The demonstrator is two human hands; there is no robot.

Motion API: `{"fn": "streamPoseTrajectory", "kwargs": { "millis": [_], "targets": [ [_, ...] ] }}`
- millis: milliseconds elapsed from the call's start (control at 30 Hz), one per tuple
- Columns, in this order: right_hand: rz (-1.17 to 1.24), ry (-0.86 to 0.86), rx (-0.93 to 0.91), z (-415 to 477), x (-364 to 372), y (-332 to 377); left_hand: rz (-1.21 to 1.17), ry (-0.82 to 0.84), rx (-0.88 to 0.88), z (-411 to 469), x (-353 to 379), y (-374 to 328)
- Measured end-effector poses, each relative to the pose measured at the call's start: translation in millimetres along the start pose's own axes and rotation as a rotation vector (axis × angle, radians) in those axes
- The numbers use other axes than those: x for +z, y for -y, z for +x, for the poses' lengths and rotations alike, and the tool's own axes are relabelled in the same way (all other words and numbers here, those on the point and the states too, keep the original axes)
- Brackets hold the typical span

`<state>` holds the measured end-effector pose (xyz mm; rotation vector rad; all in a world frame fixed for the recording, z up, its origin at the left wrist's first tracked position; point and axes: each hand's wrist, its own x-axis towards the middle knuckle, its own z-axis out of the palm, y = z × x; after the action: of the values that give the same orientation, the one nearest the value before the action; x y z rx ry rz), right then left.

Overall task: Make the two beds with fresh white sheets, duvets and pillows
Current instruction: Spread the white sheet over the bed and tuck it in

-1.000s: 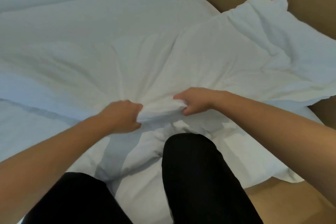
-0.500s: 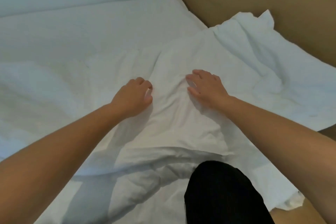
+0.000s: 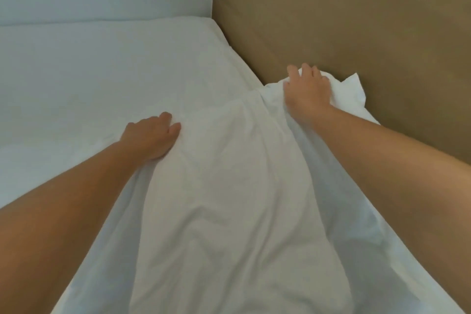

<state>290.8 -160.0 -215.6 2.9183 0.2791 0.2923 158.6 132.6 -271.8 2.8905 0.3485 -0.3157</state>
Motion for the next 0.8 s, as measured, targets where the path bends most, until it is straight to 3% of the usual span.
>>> {"fn": "streamPoseTrajectory", "kwargs": {
  "millis": [133,233,433,600,800],
  "targets": [
    [-0.007,0.214,0.204,45,-2,-8,-0.023,-0.035,-0.018,22,28,8],
    [-0.043,0.389,0.2,58,-1,-16,-0.045,-0.143,0.003,32,39,11],
    [-0.312,-0.011,0.085,82,-56,-47,-0.166,-0.179,0.004,46,35,21],
    [-0.41,-0.026,0.012,82,-77,-46,-0.123,-0.15,-0.059,45,27,19],
    [-0.502,-0.16,-0.07,81,-102,-65,-0.182,-0.343,-0.101,63,19,5]
  ]
}}
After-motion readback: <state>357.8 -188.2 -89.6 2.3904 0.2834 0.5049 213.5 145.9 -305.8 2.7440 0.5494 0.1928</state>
